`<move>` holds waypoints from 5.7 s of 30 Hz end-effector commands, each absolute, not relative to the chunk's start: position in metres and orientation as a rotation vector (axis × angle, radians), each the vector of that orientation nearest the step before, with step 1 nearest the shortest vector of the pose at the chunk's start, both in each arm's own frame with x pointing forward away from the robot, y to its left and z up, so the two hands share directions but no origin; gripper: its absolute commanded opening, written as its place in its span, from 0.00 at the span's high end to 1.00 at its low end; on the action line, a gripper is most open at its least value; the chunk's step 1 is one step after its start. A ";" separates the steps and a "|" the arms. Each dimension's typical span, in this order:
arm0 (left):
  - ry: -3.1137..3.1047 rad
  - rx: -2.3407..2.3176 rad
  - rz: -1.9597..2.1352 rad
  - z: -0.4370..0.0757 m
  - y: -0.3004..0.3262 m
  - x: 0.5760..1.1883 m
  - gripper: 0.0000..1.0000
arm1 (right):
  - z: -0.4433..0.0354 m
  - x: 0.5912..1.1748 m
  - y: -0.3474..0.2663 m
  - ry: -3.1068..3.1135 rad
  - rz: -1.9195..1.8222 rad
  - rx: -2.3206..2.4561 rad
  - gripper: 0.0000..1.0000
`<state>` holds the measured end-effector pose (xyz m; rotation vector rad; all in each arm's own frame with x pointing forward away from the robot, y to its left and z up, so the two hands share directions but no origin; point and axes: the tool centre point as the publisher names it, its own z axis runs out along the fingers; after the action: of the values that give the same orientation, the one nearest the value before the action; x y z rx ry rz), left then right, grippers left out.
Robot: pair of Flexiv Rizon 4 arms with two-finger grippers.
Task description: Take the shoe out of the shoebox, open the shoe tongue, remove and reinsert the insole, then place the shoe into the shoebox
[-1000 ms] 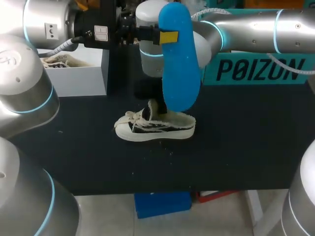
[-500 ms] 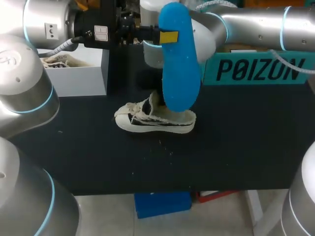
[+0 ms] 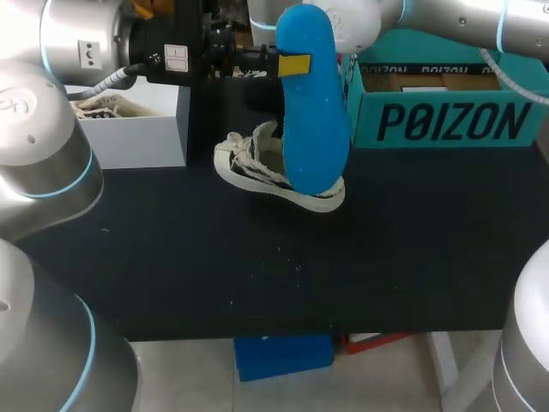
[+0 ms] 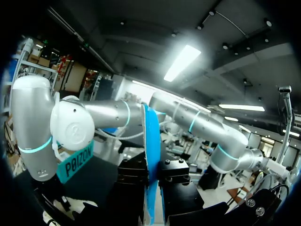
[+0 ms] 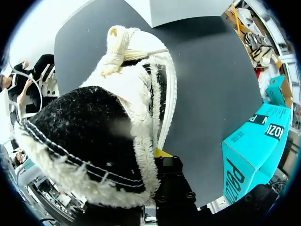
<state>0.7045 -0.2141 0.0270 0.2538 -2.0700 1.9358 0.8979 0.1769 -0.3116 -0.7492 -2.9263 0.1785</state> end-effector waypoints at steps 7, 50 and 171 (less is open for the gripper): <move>-2.070 0.255 1.940 0.026 -0.217 0.704 1.00 | -0.313 0.901 0.173 -2.356 -0.029 -1.891 1.00; -2.070 0.255 1.940 0.026 -0.217 0.704 1.00 | -0.371 0.886 0.209 -2.225 -0.017 -2.097 1.00; -2.541 -0.372 2.197 -0.018 -0.205 0.695 1.00 | -0.242 0.861 0.167 -1.423 -1.497 -1.340 0.00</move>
<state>0.6956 -0.2052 -0.0187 -0.3731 -2.5359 2.1990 0.8611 0.1659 -0.2412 -1.3370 -1.4243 -1.4955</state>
